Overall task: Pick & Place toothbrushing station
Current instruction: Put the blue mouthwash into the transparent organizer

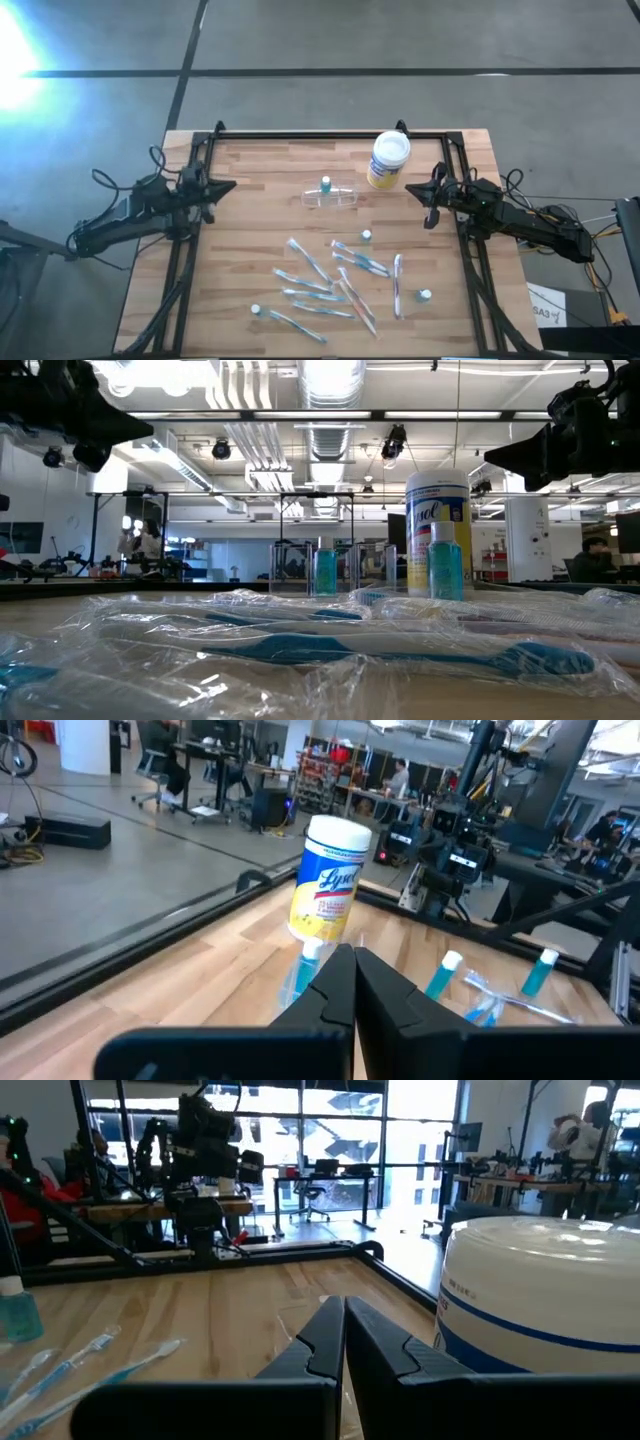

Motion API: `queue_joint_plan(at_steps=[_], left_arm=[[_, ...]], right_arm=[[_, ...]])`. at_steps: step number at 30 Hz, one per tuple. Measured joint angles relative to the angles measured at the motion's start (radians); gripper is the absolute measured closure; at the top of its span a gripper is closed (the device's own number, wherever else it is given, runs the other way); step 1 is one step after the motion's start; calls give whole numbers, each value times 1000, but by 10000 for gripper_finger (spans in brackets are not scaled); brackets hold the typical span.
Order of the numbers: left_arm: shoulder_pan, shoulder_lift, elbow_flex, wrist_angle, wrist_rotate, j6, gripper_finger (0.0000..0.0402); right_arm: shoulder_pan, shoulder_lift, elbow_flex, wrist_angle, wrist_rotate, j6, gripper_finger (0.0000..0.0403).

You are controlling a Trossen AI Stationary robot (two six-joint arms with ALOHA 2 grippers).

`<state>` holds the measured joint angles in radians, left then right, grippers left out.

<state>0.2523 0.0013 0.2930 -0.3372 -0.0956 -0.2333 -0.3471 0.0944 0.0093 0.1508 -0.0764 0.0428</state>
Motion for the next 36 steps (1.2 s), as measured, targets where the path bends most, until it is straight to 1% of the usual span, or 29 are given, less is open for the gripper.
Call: queue_joint_plan(at_steps=[3, 7, 9, 11, 15, 19, 22, 28, 31, 36], left_arm=[[0, 0, -58, 56, 14, -1, 401], [0, 0, -131, 158, 50, 13, 401], [0, -1, -160, 177, 62, 19, 401], [0, -1, -180, 202, 75, 23, 401], [0, -1, -212, 207, 80, 26, 401], [0, -1, -243, 251, 82, 27, 401], [0, -1, -261, 293, 89, 29, 401], [-1, -1, -263, 295, 121, 53, 401], [-5, -1, -263, 295, 122, 73, 400], [-14, -1, -263, 294, 129, 85, 400]], right_arm=[[0, 0, 0, 5, -3, 69, 394], [0, 0, 0, 96, -15, 91, 394], [0, 0, 2, 147, -31, 92, 394], [1, 1, 31, 140, -41, 91, 394], [2, 21, 135, 43, -40, 89, 394], [2, 77, 263, -68, -40, 58, 394], [2, 136, 357, -141, -40, 38, 394], [2, 270, 514, -261, -40, 25, 394], [2, 337, 585, -302, -38, 13, 394], [2, 438, 709, -421, -37, -4, 394]])
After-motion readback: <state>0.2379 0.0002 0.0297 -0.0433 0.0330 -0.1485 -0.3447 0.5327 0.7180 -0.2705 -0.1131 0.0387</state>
